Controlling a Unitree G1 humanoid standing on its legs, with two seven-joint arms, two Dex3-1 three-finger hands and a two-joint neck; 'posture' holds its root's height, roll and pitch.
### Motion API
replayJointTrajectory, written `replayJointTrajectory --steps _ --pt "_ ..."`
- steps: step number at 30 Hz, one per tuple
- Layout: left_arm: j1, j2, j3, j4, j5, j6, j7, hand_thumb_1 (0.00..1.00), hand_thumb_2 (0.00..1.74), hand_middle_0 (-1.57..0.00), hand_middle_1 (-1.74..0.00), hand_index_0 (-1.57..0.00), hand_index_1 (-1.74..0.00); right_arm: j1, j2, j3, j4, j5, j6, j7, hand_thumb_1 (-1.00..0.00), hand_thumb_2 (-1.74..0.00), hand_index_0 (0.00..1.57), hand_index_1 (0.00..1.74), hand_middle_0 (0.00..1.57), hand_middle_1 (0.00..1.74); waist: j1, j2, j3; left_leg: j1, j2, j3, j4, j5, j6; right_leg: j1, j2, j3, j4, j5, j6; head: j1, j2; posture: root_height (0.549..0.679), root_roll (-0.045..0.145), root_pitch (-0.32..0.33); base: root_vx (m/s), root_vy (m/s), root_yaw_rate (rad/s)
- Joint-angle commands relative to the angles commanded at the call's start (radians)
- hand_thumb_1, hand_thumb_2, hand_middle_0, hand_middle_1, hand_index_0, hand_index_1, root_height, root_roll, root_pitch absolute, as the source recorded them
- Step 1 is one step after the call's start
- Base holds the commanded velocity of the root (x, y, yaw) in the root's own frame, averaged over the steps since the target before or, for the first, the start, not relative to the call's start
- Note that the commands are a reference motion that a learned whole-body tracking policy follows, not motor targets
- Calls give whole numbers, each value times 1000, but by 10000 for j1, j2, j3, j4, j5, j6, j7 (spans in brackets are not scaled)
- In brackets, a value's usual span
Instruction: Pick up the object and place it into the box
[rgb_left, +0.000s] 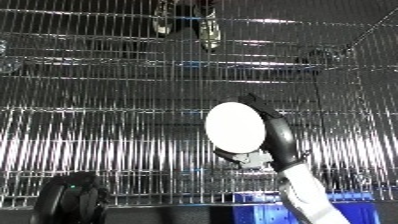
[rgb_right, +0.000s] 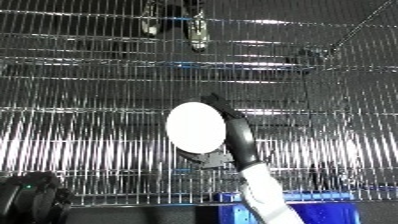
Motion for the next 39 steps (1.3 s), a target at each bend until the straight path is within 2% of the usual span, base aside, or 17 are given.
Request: replayJointTrajectory --steps 9,15,18,21,25,31,35,39 --pt "814 141 253 -348 209 -83 -135 1000 1740 -1570 -1740 -1570 -1740 1287 -114 -565 -1865 -639 -3 -752 -700 -1218 1099 1218 1099 1218 -380 -124 0 472 157 116 -5 -177 41 485 131 110 -156 -59 -38 498 -276 605 52 142 0 -9 -121" --pt "1223 126 359 -429 492 -74 -173 1000 1740 -1570 -1740 -1570 -1740 2341 66 -1122 -3020 -981 -539 -1247 -700 -1218 1099 1218 1099 1218 -709 -188 0 922 233 297 -218 -224 93 932 308 324 -383 -66 -45 634 -254 611 54 124 -7 -2 -140" --pt "1301 184 453 -362 544 -36 -282 1000 1740 -1570 -1740 -1570 -1740 2747 23 -1379 -3341 -1121 -616 -1643 -700 -1218 1099 1218 1099 1218 -872 -180 0 1173 260 422 -337 -243 100 1167 369 449 -509 -59 -51 919 -338 614 56 113 -12 6 -127" --pt "1481 198 597 -304 597 -37 -427 1000 1740 -1570 -1740 -1570 -1740 3320 -6 -1730 -3591 -1083 -811 -1790 -700 -1218 1099 1218 1099 1218 -1070 -147 0 1447 298 558 -426 -296 102 1395 441 590 -593 -81 -61 1316 -322 616 60 100 1 43 -169" --pt "1775 97 721 -232 581 -189 -553 1000 1740 -1570 -1740 -1570 -1740 4138 -204 -2243 -3823 -1235 -937 -1956 -700 -1218 1099 1218 1099 1218 -1442 30 0 1902 340 829 -662 -327 88 1664 504 834 -748 -123 -88 1959 -382 619 69 88 17 133 -221" --pt "2380 -232 848 -228 365 -784 -604 1000 1740 -1570 -1740 -1570 -1740 5686 -776 -3180 -3795 -1371 -1290 -1969 -700 -1218 1099 1218 1099 1218 -2105 384 0 2523 377 1316 -1054 -299 61 1889 528 1262 -1007 -156 -133 2598 -477 624 88 81 34 197 -242" --pt "2756 -327 933 -332 193 -1053 -569 1000 1740 -1570 -1740 -1570 -1740 6758 -1057 -3786 -3635 -824 -1738 -1647 -700 -1218 1099 1218 1099 1218 -2504 531 0 2759 408 1600 -1169 -289 68 1922 573 1489 -1104 -185 -156 2962 -459 625 95 84 26 163 -208" --pt "2884 -419 947 -242 68 -1284 -546 1000 1740 -1570 -1740 -1570 -1740 7340 -1113 -4170 -3390 -432 -2194 -1515 -700 -1218 1099 1218 1099 1218 -2799 621 0 2880 404 1804 -1233 -312 88 1880 654 1644 -1146 -200 -174 3378 -571 625 99 90 15 117 -145"
